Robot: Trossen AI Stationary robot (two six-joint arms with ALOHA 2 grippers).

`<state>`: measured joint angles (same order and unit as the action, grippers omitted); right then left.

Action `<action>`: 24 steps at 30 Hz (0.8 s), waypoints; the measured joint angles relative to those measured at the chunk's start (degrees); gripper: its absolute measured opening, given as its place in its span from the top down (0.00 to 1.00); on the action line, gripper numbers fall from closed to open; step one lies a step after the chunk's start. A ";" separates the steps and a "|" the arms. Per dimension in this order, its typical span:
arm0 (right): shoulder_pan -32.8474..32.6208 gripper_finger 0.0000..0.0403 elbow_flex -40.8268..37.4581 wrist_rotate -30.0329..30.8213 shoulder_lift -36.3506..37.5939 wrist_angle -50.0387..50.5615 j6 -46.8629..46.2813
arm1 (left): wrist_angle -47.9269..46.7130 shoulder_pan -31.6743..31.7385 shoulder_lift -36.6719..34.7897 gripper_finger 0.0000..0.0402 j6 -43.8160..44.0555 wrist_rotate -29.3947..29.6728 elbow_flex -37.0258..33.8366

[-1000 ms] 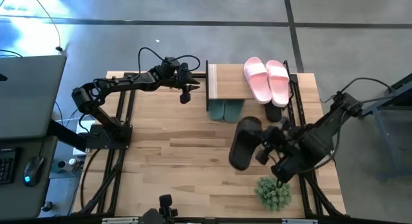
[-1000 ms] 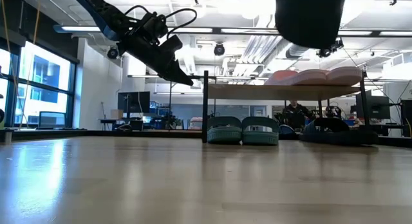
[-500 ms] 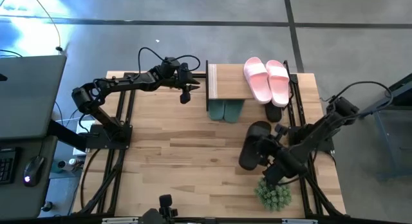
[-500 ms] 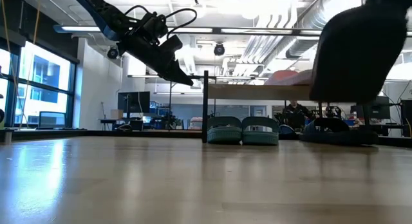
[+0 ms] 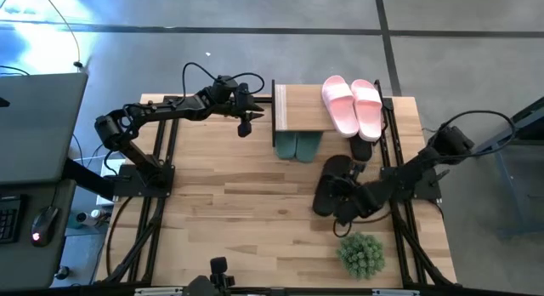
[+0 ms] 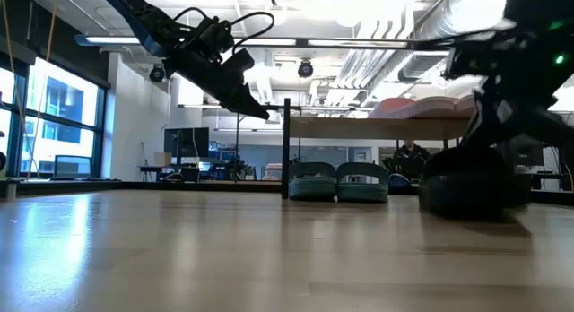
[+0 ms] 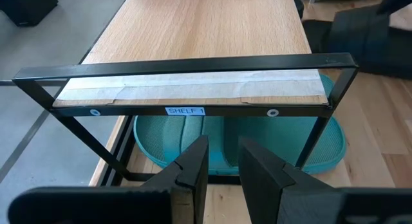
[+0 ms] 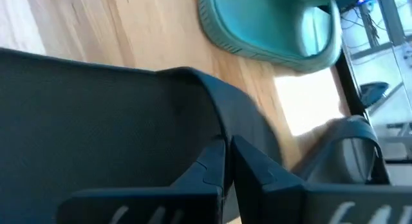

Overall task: Pick and place slides into the shelf
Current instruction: Put the black slipper under the shelf

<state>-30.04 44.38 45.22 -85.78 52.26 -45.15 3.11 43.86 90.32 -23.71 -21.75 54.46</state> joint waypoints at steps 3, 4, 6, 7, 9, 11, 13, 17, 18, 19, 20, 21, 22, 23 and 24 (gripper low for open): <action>2.86 1.00 -3.16 -0.24 2.05 -6.19 6.04 | -0.02 0.00 -0.02 0.82 -0.01 0.01 0.00; 3.72 1.00 -4.26 -0.18 2.84 -8.43 8.06 | -0.03 0.00 0.00 0.82 -0.01 0.01 0.00; 5.48 1.00 -6.02 -0.20 4.45 -11.55 11.90 | -0.02 0.02 -0.02 0.82 -0.01 -0.01 0.00; 6.38 1.00 -6.59 -0.24 5.35 -12.40 13.23 | -0.04 0.02 -0.02 0.82 -0.01 0.01 0.00; 8.22 1.00 -7.29 -0.30 6.68 -12.64 15.48 | -0.03 0.01 0.00 0.82 0.00 0.01 0.00; 10.01 1.00 -7.81 -0.63 7.98 -12.24 17.69 | -0.02 0.01 -0.02 0.82 -0.01 0.01 0.00; 11.81 1.00 -7.83 -1.35 8.68 -11.78 20.13 | -0.02 0.02 -0.02 0.82 -0.01 0.01 0.00; 15.17 1.00 -7.80 -1.78 8.74 -11.23 24.80 | -0.02 0.00 -0.01 0.82 -0.01 0.01 0.00; 15.99 1.00 -7.80 -1.76 8.74 -11.39 26.10 | -0.02 0.01 -0.01 0.82 -0.01 0.00 0.00; 16.78 1.00 -7.80 -1.71 8.74 -11.77 27.20 | -0.02 0.01 -0.01 0.82 0.00 0.01 0.00; 17.44 1.00 -7.80 -1.46 8.74 -12.03 28.01 | -0.02 0.02 -0.02 0.82 -0.01 0.01 0.00; 18.07 1.00 -7.80 -1.23 8.74 -12.06 28.81 | -0.02 0.00 -0.02 0.82 0.00 0.01 0.00; 18.70 1.00 -7.80 -1.15 8.74 -12.42 29.77 | -0.02 0.00 0.00 0.82 -0.01 0.01 0.00; 19.24 1.00 -7.80 -1.10 8.74 -13.15 30.91 | -0.02 0.00 -0.02 0.82 -0.01 0.01 0.00; 19.67 1.00 -7.80 -1.05 8.73 -14.12 32.29 | -0.02 0.01 -0.01 0.82 -0.01 0.01 0.00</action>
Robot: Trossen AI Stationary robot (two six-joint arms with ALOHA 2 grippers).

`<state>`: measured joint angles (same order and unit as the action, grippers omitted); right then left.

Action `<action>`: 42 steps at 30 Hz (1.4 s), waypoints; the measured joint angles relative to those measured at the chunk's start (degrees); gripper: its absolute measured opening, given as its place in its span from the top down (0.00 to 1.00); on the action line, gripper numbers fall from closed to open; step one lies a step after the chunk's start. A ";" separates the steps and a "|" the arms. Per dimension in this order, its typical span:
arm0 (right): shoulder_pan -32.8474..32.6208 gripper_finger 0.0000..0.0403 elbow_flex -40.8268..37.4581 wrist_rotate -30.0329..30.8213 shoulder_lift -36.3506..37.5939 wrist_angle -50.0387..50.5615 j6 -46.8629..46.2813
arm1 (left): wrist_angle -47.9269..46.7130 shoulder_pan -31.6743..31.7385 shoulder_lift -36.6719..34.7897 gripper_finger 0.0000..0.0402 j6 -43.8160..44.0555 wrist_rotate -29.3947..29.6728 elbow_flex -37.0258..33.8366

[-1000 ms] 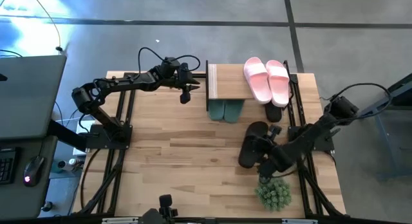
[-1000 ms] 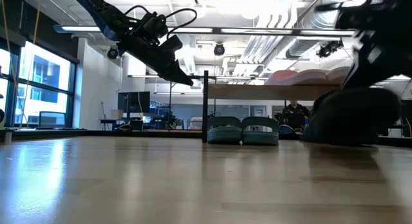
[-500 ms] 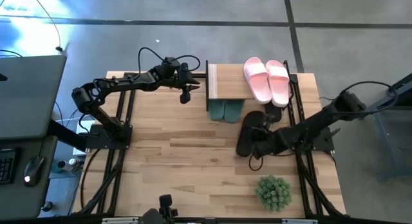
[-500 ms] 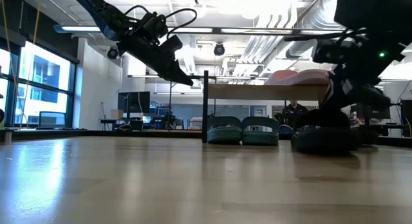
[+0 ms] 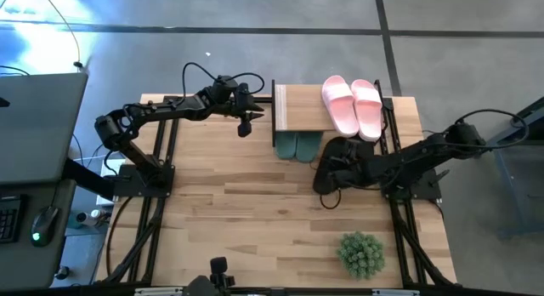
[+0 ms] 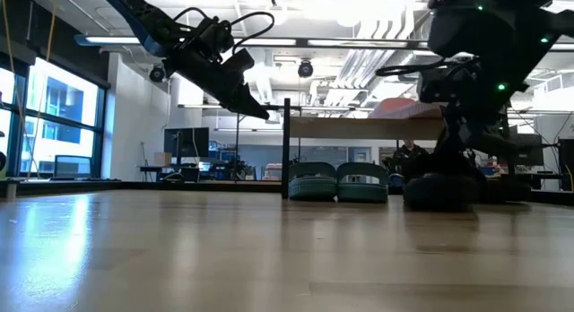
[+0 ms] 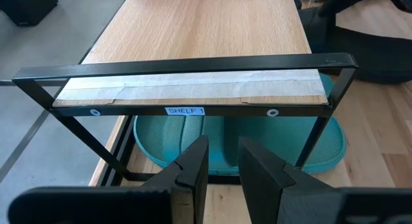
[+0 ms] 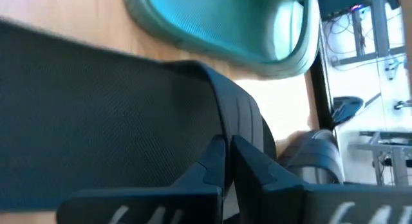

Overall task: Pick and place slides into the shelf
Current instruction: Put the black slipper under the shelf

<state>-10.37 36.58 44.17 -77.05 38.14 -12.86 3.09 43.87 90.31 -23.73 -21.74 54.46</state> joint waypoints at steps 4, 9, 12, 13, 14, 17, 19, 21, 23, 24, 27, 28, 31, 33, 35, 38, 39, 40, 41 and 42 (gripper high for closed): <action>1.66 1.00 -0.02 0.34 -0.03 -5.45 6.35 | 0.00 -0.01 0.01 0.82 0.00 0.00 0.00; 5.03 1.00 -0.02 -0.10 -0.03 -4.94 9.34 | 0.00 -0.01 -0.01 0.82 0.00 -0.01 0.00; 6.88 1.00 -0.02 -0.71 -0.03 -4.93 11.45 | 0.00 0.00 -0.01 0.82 0.00 0.00 0.00; 7.44 1.00 -0.02 -1.29 -0.03 -4.79 11.75 | 0.00 0.00 -0.01 0.82 0.00 0.00 0.00; 8.04 1.00 -0.02 -1.63 -0.03 -4.67 11.84 | 0.00 -0.01 0.01 0.82 0.00 0.00 0.00; 9.39 1.00 0.00 -1.69 -0.03 -4.84 13.16 | 0.00 0.00 -0.01 0.82 0.00 0.00 0.00; 10.28 1.00 0.00 -2.07 -0.03 -5.53 13.34 | 0.00 -0.01 -0.01 0.82 0.00 0.00 0.00; 10.95 1.00 0.00 -2.56 -0.03 -6.11 13.32 | 0.02 -0.01 -0.01 0.82 0.00 -0.02 0.00; 11.25 1.00 0.00 -2.92 -0.03 -6.11 13.12 | 0.01 0.00 -0.01 0.82 0.00 0.00 0.00; 11.45 1.00 0.00 -3.02 -0.03 -6.12 13.12 | 0.00 0.00 -0.01 0.82 0.00 -0.01 0.00; 11.84 0.98 0.02 -3.14 -0.03 -6.13 13.13 | 0.00 -0.01 -0.01 0.82 0.02 0.00 0.00; 11.87 0.97 0.02 -3.16 -0.03 -6.11 13.10 | 0.02 -0.01 -0.01 0.82 0.02 -0.02 0.00; 11.87 0.91 0.02 -3.30 -0.03 -5.93 13.31 | 0.02 0.01 -0.01 0.82 0.00 -0.02 0.00; 11.89 0.86 0.02 -3.28 -0.03 -5.50 13.08 | 0.01 0.01 -0.01 0.82 0.00 0.00 0.00; 11.89 0.82 0.02 -3.26 -0.03 -5.11 12.52 | 0.02 -0.01 -0.01 0.82 0.00 -0.02 0.00; 11.91 0.79 0.02 -3.24 -0.03 -4.11 11.14 | 0.02 0.00 -0.01 0.82 0.00 -0.02 0.00; 11.89 0.78 0.02 -3.20 -0.03 -3.81 10.51 | 0.02 0.01 -0.01 0.82 0.00 -0.02 0.00; 11.87 0.77 0.02 -3.20 -0.03 -3.37 9.98 | 0.02 0.01 0.01 0.82 0.00 0.00 0.00; 11.87 0.77 0.02 -3.19 -0.03 -2.93 9.61 | 0.02 -0.01 -0.01 0.82 0.00 0.00 0.00; 11.87 0.77 0.02 -3.20 -0.03 -2.70 8.95 | 0.02 0.01 -0.01 0.82 0.00 -0.01 0.00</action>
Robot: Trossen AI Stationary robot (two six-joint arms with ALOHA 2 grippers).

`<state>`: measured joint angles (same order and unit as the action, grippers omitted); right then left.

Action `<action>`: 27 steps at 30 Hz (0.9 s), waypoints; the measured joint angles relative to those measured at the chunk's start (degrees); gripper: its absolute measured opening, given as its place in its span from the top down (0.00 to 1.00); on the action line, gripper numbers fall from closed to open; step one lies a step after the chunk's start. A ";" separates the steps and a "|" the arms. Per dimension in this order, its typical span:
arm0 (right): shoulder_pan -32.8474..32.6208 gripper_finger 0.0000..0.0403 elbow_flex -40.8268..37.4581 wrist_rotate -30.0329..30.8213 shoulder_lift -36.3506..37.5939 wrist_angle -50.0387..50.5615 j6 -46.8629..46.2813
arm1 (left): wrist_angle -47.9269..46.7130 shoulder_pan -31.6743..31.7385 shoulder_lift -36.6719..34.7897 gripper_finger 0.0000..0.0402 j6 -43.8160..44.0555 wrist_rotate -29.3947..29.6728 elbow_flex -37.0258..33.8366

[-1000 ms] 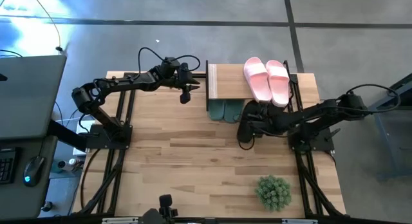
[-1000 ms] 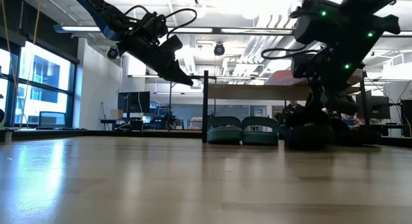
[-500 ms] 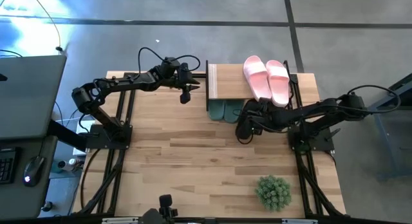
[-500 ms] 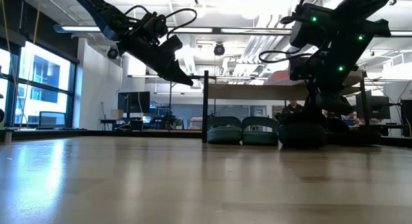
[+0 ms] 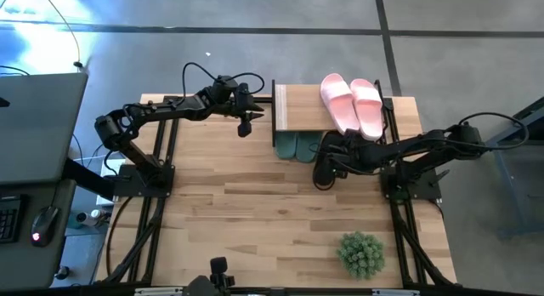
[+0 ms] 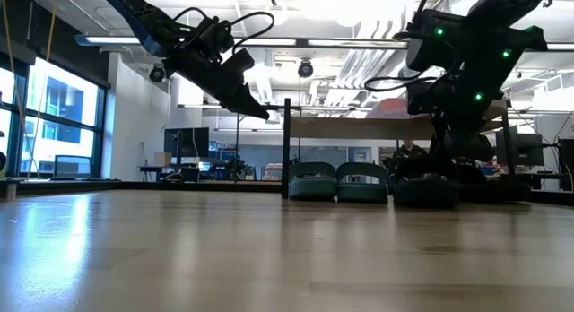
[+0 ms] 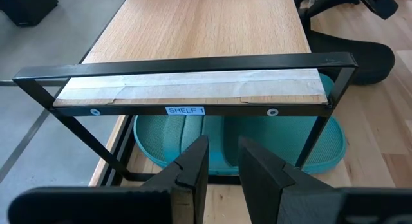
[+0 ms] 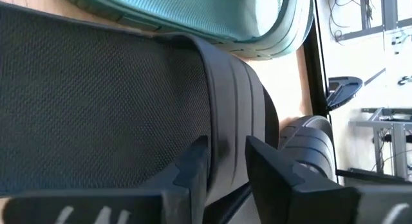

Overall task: Pick and place slides into the shelf
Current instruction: Put the black slipper under the shelf

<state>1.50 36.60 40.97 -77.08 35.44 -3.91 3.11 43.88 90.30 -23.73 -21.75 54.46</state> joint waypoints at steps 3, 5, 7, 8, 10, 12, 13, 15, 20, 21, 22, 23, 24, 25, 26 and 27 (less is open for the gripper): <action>0.00 0.77 0.02 0.00 0.00 0.17 -1.40 | 0.00 -0.02 0.00 0.82 0.02 0.01 0.00; -0.01 0.77 0.20 -0.13 0.00 0.66 -2.48 | 0.00 0.00 0.00 0.82 0.00 0.01 0.00; -0.35 0.77 0.95 -0.59 -0.02 2.13 -3.76 | 0.00 -0.02 0.00 0.82 0.00 0.01 0.00; -0.69 0.77 1.47 -0.61 -0.02 2.96 -4.31 | 0.00 0.00 0.00 0.82 0.00 0.00 0.00; -1.54 0.77 2.82 -0.58 -0.02 5.06 -5.71 | -0.01 -0.02 0.00 0.82 0.00 0.00 0.00; -2.49 0.77 4.24 -0.57 -0.02 7.20 -7.14 | -0.01 -0.02 0.00 0.82 0.00 0.00 0.00; -2.98 0.77 4.98 -0.59 -0.02 8.65 -8.14 | 0.00 0.00 0.00 0.82 0.00 0.01 0.00; -4.06 0.77 6.42 -0.59 -0.02 11.73 -10.78 | 0.00 -0.02 0.00 0.82 0.00 0.01 0.00; -8.43 0.77 11.31 -1.20 -0.02 20.80 -20.91 | -0.01 -0.01 0.00 0.82 0.00 0.01 0.00; -9.65 0.77 12.55 -1.35 -0.02 21.96 -22.94 | -0.02 -0.01 0.01 0.82 0.00 0.01 0.00; -10.91 0.77 13.95 -1.93 -0.02 22.92 -24.66 | -0.01 -0.01 0.00 0.82 0.01 0.00 0.00; -12.15 0.77 15.45 -2.86 -0.02 23.32 -25.95 | 0.00 -0.02 0.00 0.82 0.00 0.00 0.00; -13.24 0.78 16.96 -4.32 -0.02 23.23 -27.01 | 0.00 0.00 0.00 0.82 0.00 0.01 0.00; -14.13 0.80 18.68 -6.48 -0.02 23.12 -28.26 | 0.00 -0.01 0.00 0.82 0.00 0.01 0.00; -14.75 0.82 20.46 -9.30 -0.02 22.76 -29.53 | 0.00 -0.02 0.00 0.82 0.00 0.01 0.00; -15.08 0.85 22.12 -12.70 -0.02 21.94 -30.90 | -0.02 0.00 0.00 0.82 0.00 0.00 0.00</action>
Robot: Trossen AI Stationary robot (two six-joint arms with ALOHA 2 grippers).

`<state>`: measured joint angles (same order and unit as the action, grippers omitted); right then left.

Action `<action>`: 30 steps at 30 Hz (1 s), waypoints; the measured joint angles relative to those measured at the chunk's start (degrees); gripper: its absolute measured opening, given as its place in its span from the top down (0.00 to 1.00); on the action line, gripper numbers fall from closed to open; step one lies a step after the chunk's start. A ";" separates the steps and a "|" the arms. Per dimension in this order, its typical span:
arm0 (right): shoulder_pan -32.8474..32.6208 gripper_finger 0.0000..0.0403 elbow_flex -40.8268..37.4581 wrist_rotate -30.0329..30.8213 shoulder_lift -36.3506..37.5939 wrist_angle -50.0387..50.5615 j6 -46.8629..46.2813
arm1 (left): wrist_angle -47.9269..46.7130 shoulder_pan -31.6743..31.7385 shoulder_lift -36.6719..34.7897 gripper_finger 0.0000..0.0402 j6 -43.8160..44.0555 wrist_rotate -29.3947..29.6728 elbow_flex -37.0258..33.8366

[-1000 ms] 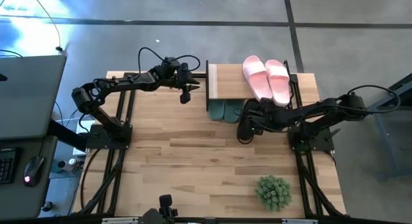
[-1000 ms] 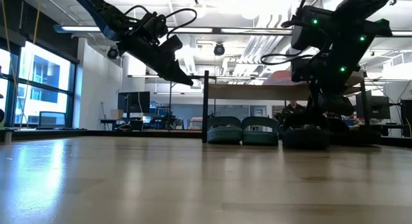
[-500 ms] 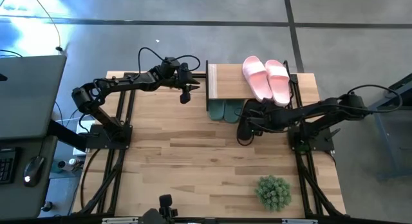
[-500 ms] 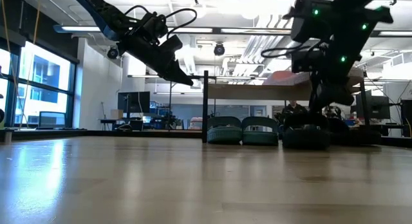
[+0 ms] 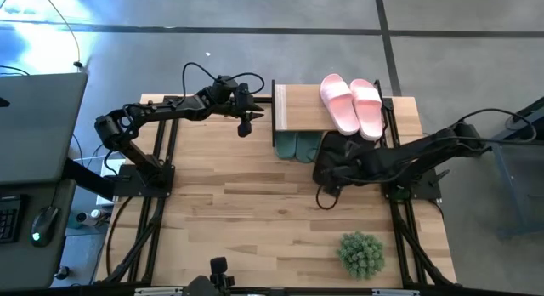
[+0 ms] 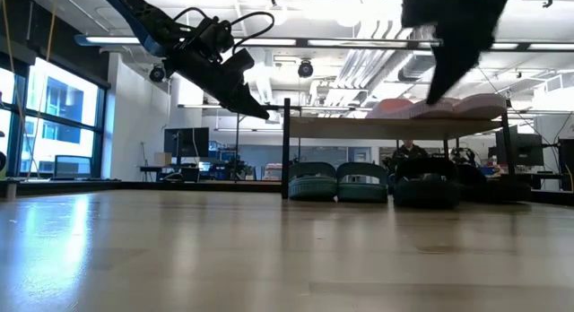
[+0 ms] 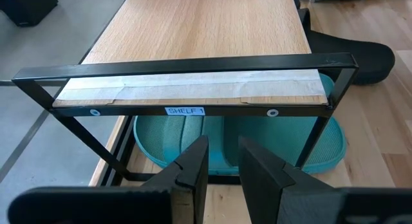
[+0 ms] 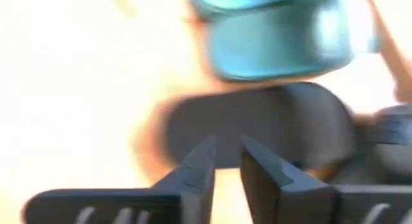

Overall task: Pick and place slides into the shelf
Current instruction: Put the black slipper under the shelf

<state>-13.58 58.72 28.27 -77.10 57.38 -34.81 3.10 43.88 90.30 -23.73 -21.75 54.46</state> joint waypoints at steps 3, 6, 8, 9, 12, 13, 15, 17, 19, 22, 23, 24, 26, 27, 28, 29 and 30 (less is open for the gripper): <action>-0.90 0.96 3.55 -7.52 0.00 -4.11 -2.30 | 0.02 -0.02 0.00 0.82 0.00 0.02 0.00; -1.63 0.98 4.48 -10.44 -0.02 -9.35 -2.58 | 0.02 0.00 0.00 0.82 0.00 0.00 0.00; -1.67 0.99 3.75 -10.79 -0.62 -10.79 -4.47 | 0.01 -0.02 0.00 0.82 0.01 0.00 0.00; -1.82 0.99 2.71 -10.38 -1.18 -10.92 -5.48 | 0.00 -0.02 0.00 0.82 0.02 0.00 0.00; -2.25 1.00 -2.39 -10.11 -4.49 -14.48 -9.00 | 0.02 0.00 0.00 0.82 0.00 0.02 0.00; -2.43 1.00 -4.13 -10.96 -5.62 -17.70 -9.74 | 0.00 0.00 0.00 0.82 0.00 0.01 0.00; -2.93 1.00 -6.99 -12.14 -7.96 -24.45 -10.25 | -0.01 -0.02 0.00 0.82 0.00 0.01 0.00; -3.26 1.00 -8.54 -12.21 -10.15 -27.91 -10.83 | 0.02 0.00 0.00 0.82 0.00 -0.01 0.00; -3.33 1.00 -8.66 -11.88 -11.73 -28.77 -11.73 | -0.03 -0.01 0.01 0.82 0.00 0.01 0.00; -2.82 1.00 -8.31 -11.83 -13.54 -28.45 -11.74 | -0.01 -0.02 0.00 0.82 0.00 0.00 0.00; -2.47 1.00 -8.29 -11.84 -13.99 -28.49 -11.82 | -0.03 -0.02 0.00 0.82 0.00 -0.01 0.00; -2.09 1.00 -8.26 -11.88 -14.31 -28.28 -11.84 | -0.03 -0.02 0.00 0.82 0.02 0.00 0.00; -1.38 1.00 -8.23 -12.08 -15.03 -27.58 -11.77 | -0.02 -0.02 0.00 0.82 0.01 0.01 0.00; -1.12 1.00 -8.22 -12.04 -15.36 -26.64 -11.82 | -0.03 -0.02 0.00 0.82 0.01 0.00 0.00; -0.89 1.00 -8.22 -11.97 -15.67 -25.43 -12.27 | -0.03 -0.01 0.01 0.82 0.00 0.00 0.00; -0.67 1.00 -8.22 -12.01 -15.95 -24.43 -13.09 | -0.03 0.00 0.01 0.82 0.00 0.00 0.00; -0.56 1.00 -8.23 -12.01 -16.15 -23.37 -13.69 | -0.03 -0.01 0.00 0.82 0.00 0.01 0.00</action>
<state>-14.14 50.49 16.26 -93.25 34.00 -48.50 3.07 43.87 90.30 -23.73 -21.74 54.46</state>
